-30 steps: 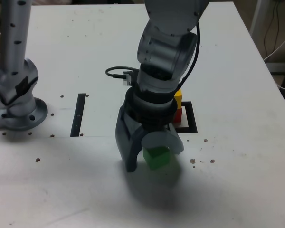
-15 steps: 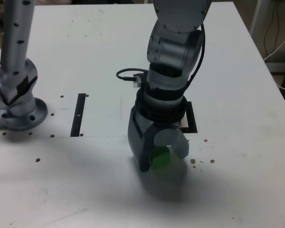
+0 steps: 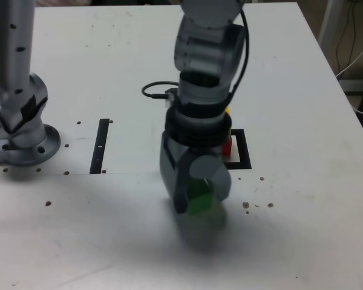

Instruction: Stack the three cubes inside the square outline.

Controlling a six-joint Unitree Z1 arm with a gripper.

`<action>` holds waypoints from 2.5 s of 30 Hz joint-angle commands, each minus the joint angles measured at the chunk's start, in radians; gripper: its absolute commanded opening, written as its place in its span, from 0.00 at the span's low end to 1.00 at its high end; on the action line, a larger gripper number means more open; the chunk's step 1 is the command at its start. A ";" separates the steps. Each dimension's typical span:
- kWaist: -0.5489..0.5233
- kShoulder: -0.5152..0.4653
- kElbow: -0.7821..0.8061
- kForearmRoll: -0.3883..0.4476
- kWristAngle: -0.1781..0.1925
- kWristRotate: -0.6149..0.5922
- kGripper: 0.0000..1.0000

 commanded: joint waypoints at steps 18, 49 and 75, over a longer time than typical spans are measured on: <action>0.018 -0.163 -0.096 0.277 0.051 0.056 0.17; 0.362 -0.051 -0.400 0.457 0.075 0.484 0.17; 0.360 -0.030 -0.351 0.380 0.081 0.489 0.48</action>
